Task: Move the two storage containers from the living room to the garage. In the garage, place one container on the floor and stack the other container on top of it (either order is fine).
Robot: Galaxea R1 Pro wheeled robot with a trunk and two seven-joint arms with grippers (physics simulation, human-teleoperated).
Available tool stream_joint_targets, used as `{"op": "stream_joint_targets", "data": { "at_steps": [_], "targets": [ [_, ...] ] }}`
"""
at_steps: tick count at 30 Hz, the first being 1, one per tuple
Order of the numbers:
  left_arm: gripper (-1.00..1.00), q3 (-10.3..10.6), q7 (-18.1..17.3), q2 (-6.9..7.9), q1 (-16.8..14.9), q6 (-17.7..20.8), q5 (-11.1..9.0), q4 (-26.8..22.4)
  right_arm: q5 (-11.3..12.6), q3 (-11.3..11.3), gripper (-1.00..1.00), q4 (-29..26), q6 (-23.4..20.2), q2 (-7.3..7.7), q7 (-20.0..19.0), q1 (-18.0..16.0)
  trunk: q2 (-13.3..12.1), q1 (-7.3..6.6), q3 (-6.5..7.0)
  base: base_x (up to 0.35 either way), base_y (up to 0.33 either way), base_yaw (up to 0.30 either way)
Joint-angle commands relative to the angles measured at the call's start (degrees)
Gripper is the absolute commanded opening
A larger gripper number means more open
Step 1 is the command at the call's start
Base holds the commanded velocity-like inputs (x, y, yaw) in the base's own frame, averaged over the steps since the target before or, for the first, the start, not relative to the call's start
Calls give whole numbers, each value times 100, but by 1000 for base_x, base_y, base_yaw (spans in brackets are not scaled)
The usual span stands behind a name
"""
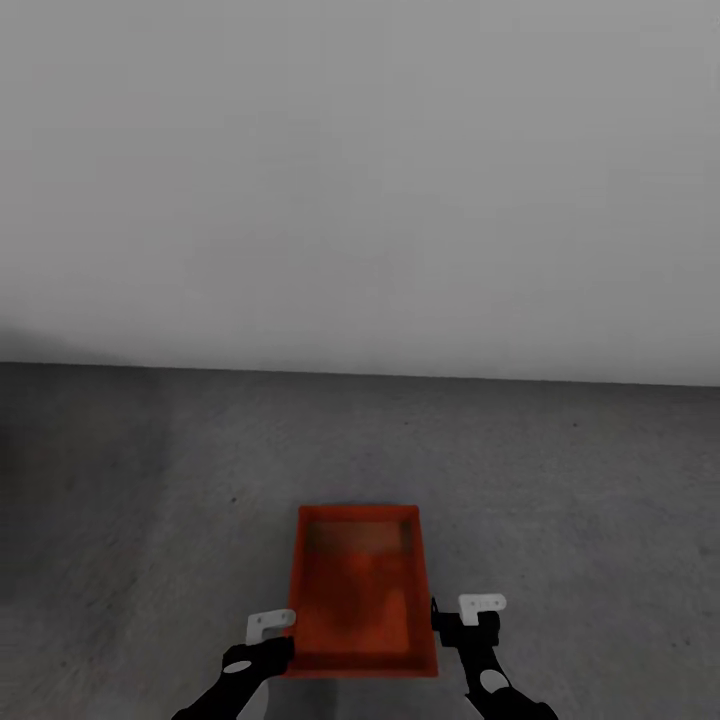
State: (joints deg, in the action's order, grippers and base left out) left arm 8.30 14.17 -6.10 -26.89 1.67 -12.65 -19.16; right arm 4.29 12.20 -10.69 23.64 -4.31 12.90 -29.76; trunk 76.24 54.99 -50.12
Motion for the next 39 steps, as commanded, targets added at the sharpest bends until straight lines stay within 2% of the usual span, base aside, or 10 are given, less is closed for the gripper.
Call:
{"op": "stream_joint_targets", "data": {
  "at_steps": [1,39],
  "targets": [
    [100,49,42,4,-1,18,-53,-9,45,51,100,5,18,1,29,-4,-40,-23,15,0,0,0],
    [100,49,42,4,-1,18,-53,-18,45,54,100,5,18,10,29,-4,-1564,-857,697,0,0,0]
  ]
}}
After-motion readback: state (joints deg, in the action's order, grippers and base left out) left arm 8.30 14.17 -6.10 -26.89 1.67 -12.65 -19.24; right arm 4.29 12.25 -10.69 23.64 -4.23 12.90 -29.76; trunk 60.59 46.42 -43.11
